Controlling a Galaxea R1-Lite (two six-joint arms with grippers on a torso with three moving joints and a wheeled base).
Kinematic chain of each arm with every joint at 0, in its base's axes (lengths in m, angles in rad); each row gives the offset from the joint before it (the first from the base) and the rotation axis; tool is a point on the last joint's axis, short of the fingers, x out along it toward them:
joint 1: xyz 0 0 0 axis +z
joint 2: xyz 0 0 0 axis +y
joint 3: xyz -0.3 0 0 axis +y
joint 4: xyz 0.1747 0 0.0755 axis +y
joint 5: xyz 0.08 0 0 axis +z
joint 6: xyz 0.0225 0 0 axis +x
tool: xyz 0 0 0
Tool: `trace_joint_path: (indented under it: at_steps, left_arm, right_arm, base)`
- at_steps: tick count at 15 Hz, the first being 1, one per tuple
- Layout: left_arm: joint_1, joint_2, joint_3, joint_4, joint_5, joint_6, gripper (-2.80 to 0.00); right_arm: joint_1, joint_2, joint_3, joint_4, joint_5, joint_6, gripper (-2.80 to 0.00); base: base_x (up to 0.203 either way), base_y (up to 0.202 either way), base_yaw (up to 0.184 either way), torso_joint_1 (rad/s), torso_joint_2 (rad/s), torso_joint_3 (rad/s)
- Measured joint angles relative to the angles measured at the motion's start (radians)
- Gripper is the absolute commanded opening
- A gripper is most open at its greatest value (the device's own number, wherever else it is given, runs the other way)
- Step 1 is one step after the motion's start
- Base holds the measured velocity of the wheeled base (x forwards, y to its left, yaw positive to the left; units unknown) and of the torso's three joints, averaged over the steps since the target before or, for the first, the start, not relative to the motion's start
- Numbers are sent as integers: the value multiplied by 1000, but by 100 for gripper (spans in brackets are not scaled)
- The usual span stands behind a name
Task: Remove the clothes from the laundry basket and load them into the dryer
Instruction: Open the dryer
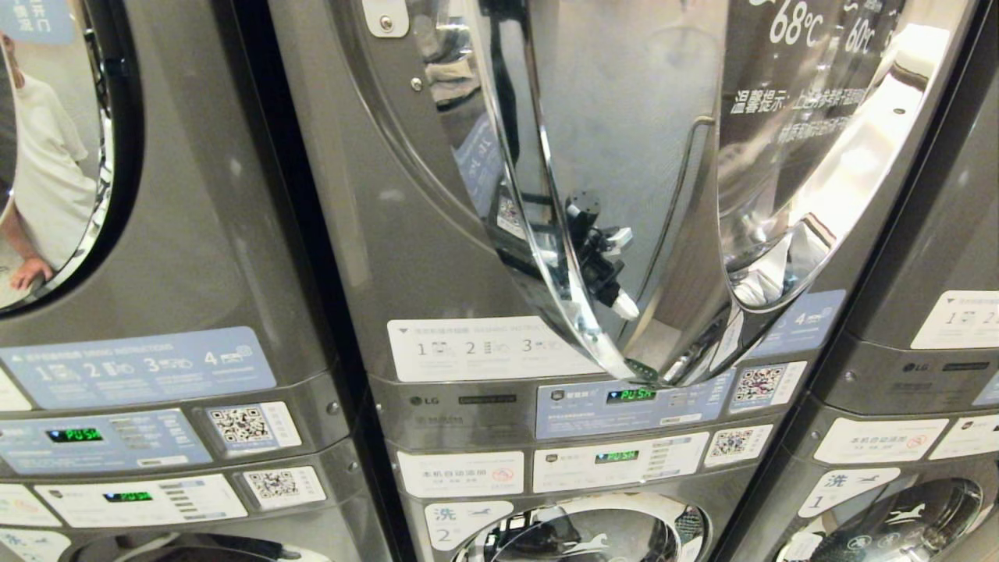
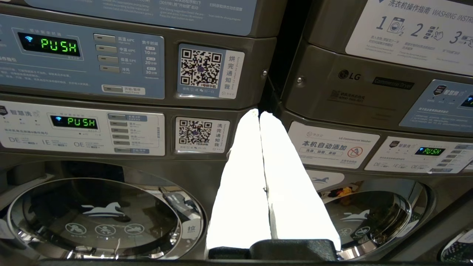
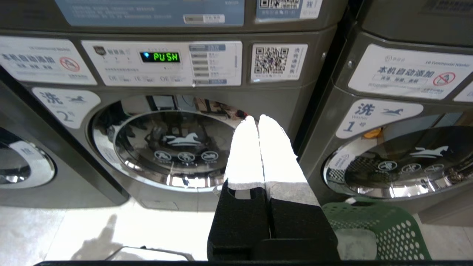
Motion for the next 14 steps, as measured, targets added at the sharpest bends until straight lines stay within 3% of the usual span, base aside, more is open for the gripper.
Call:
trace_joint_path:
  at_steps: [6, 14]
  left_arm:
    - [0, 0, 0, 0, 0, 0, -280]
    - [0, 0, 0, -1, -4, 7, -280]
  right_arm:
    - [-26, -256, 7, 53, -23, -71, -280]
    - [-28, -325, 7, 65, -47, -31, -280]
  base:
    - [0, 0, 0, 0, 0, 0]
    - [0, 0, 0, 0, 0, 0]
